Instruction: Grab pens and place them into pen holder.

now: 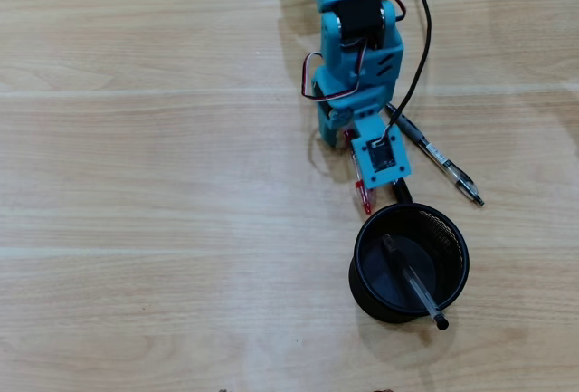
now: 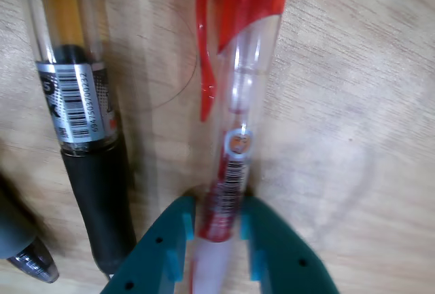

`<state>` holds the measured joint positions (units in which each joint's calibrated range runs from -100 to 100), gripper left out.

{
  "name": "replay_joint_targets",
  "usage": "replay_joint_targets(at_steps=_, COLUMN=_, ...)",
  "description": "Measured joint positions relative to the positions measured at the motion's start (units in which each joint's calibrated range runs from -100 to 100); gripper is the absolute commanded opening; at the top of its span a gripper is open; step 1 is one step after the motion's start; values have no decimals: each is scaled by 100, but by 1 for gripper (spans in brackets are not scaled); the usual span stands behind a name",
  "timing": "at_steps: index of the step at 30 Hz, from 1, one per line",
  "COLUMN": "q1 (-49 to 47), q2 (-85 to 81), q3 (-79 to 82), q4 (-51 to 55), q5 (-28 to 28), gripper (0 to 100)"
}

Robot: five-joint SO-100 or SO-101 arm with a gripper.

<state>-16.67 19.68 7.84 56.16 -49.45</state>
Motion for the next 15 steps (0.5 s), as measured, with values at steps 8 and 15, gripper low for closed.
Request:
replay_joint_targets(at_steps=8, q1=371, q2=-186, q3=9, q4=95, q5=-10, gripper=2)
replay_joint_targets(at_steps=15, q1=1030, q2=-1921, q3=0, q4=52, q5=-10, gripper=2)
